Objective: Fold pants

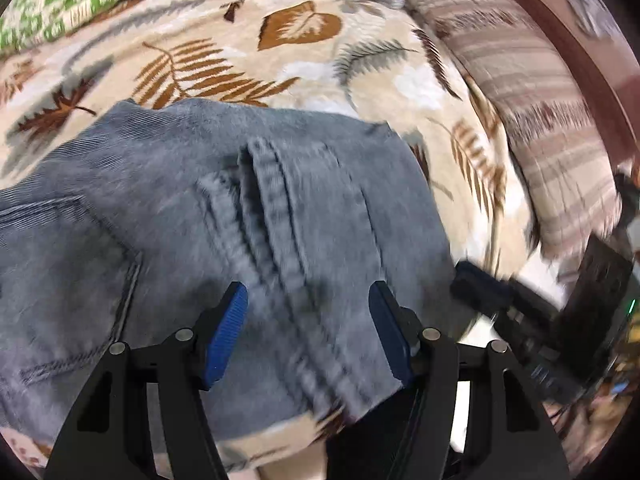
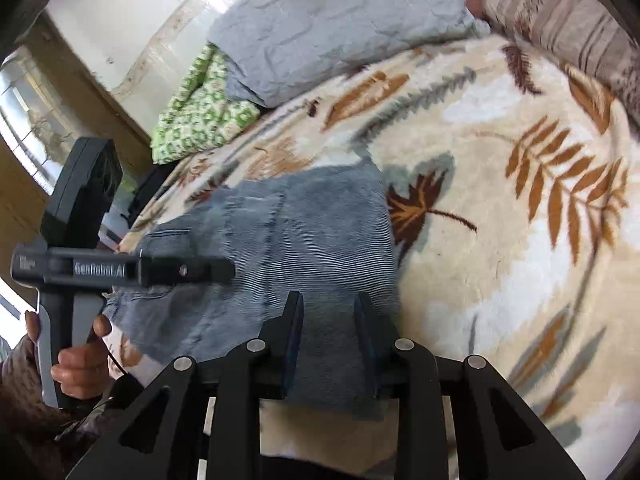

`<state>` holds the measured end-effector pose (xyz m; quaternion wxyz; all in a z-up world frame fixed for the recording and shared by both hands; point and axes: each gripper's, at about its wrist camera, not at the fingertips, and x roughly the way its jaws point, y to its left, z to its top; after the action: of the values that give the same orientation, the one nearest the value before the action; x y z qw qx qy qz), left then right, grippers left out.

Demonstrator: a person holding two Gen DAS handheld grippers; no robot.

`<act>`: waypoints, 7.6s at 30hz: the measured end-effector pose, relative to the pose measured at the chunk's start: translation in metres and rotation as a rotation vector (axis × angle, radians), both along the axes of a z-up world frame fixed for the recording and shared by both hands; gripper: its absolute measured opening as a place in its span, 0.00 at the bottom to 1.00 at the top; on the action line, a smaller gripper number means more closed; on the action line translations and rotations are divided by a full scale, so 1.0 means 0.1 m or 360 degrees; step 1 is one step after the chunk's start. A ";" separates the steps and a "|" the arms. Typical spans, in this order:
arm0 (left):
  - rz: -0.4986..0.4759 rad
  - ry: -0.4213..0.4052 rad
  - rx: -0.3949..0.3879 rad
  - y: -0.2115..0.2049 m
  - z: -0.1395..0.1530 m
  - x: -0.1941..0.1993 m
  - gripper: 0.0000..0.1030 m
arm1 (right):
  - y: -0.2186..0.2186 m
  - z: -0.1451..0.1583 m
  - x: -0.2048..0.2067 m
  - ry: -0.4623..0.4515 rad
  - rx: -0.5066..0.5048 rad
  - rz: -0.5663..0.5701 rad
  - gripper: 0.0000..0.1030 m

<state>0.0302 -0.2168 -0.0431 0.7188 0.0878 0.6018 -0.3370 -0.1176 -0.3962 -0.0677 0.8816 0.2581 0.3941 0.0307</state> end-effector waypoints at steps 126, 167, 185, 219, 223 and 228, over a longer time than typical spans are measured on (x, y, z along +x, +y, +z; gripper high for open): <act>0.0297 0.0343 -0.0140 0.54 0.01 0.55 0.70 | -0.28 0.17 0.50 -0.0046 0.0395 0.0006 0.06; 0.0471 0.0533 -0.0113 0.69 -0.33 0.53 0.81 | -0.64 -0.46 0.70 0.0129 0.0802 0.0329 0.81; 0.0390 0.0411 -0.0234 0.65 0.13 0.51 0.33 | -0.10 0.37 1.01 0.0133 0.0356 0.0458 0.51; 0.0700 -0.0471 0.0250 1.31 0.26 1.12 0.76 | 0.52 0.44 2.12 0.0197 -0.0423 0.0239 0.98; 0.0793 -0.0611 0.0265 1.38 0.31 0.66 0.78 | 0.66 0.53 1.80 0.0373 -0.0533 0.0151 1.00; 0.0721 -0.0558 0.0292 1.35 0.21 0.21 0.78 | 0.84 0.60 1.23 0.0367 -0.0637 0.0077 1.00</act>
<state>0.0510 -0.0814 -0.0219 0.8577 0.0727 0.5007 -0.0919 0.0055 -0.3127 -0.0073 0.8633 0.0704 0.4966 -0.0567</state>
